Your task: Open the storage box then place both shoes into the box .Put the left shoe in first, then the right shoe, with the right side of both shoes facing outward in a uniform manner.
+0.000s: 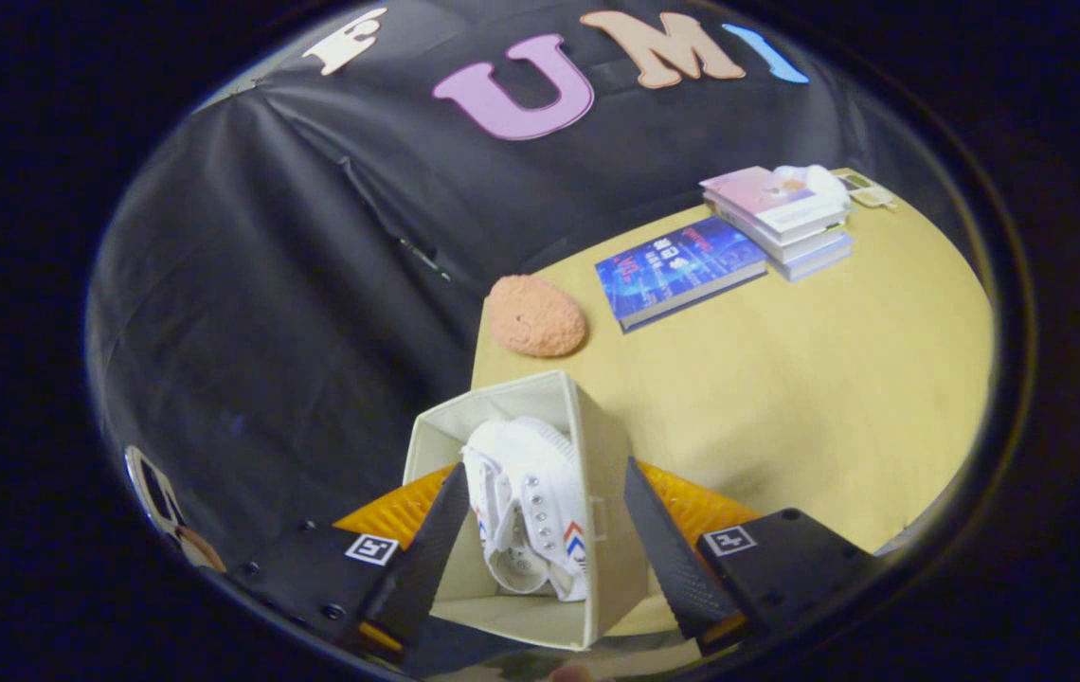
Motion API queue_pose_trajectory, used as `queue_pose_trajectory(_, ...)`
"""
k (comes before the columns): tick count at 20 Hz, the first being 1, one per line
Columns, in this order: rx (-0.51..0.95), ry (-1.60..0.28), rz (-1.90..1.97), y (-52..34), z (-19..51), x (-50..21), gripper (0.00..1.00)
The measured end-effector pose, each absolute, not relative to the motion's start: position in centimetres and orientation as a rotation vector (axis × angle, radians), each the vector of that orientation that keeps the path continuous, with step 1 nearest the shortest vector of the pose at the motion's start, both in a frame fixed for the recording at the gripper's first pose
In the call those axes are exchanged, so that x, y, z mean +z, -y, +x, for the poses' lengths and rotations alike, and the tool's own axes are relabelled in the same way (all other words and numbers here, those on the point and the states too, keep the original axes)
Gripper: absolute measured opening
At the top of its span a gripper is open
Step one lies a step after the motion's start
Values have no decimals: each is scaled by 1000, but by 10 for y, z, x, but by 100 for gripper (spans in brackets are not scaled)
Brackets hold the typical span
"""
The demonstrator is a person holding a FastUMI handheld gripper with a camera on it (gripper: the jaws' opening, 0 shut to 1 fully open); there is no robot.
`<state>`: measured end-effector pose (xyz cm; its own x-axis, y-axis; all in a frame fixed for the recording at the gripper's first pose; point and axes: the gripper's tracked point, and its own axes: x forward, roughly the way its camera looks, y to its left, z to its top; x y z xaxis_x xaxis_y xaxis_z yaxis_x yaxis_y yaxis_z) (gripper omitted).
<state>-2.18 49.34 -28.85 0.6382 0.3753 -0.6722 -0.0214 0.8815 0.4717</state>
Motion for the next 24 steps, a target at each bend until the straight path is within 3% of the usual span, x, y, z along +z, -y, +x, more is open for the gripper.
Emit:
queue_pose_trajectory(11, 121, -464, 202, -307, 1, -193, 100)
queue_pose_trajectory(17, 165, -292, 39, -213, 23, -134, 100)
queue_pose_trajectory(24, 226, -214, 36, -118, 38, -100, 100)
